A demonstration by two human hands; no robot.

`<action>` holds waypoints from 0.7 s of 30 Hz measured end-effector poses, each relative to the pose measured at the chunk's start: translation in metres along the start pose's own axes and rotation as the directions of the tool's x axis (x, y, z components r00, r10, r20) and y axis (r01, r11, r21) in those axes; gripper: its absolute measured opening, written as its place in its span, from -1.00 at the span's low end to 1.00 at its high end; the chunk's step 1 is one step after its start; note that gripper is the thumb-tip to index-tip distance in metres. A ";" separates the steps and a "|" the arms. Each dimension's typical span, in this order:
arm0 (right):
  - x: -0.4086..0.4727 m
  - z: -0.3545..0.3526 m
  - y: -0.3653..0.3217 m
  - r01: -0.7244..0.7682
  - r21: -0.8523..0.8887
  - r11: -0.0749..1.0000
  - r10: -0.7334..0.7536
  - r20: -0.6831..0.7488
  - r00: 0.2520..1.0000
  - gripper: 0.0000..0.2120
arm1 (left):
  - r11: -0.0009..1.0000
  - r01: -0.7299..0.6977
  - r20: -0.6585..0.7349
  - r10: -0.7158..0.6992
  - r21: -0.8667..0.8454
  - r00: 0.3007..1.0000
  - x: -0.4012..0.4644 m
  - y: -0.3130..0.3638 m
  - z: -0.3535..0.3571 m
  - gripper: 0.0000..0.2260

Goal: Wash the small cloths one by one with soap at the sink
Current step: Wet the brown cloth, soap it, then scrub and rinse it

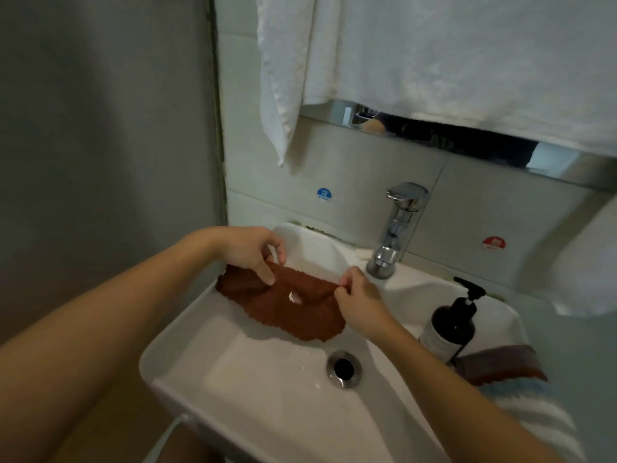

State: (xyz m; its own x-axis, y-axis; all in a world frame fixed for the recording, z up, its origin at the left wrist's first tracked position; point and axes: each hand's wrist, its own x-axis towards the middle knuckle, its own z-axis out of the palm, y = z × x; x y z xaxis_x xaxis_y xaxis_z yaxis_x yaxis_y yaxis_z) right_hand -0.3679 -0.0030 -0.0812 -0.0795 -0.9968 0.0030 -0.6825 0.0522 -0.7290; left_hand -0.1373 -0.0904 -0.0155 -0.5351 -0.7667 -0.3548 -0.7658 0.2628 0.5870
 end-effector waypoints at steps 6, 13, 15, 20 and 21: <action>-0.049 -0.036 0.042 -0.219 0.154 0.964 0.165 0.304 0.938 -0.86 | 0.998 0.064 0.333 -0.054 -0.017 0.942 0.006 0.011 0.060 -0.66; -0.064 -0.042 0.082 -0.089 -0.491 0.867 0.141 0.071 0.987 -0.97 | 0.997 -0.026 0.013 0.026 0.077 1.000 0.035 0.006 0.117 -0.62; -0.069 -0.037 0.078 0.033 -0.613 0.789 -0.009 0.041 0.999 -0.91 | 0.978 -0.063 -0.073 0.079 0.200 0.994 0.034 0.005 0.122 -0.60; -0.081 -0.023 0.068 0.147 -0.672 0.726 0.035 0.249 0.968 -0.61 | 0.941 -0.134 -0.016 0.146 0.311 0.989 0.024 0.006 0.121 -0.58; -0.082 -0.021 0.070 0.141 -0.686 0.714 0.084 0.283 0.955 -0.55 | 0.933 -0.136 0.028 0.135 0.333 0.990 0.022 0.005 0.124 -0.55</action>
State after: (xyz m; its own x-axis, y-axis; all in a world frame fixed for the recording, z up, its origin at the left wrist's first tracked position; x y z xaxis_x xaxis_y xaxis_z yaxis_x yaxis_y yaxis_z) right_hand -0.4243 0.0834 -0.1183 0.0727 -0.9649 -0.2522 -0.9968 -0.0618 -0.0511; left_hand -0.1970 -0.0340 -0.1105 -0.6431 -0.7077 -0.2925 -0.7603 0.5447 0.3539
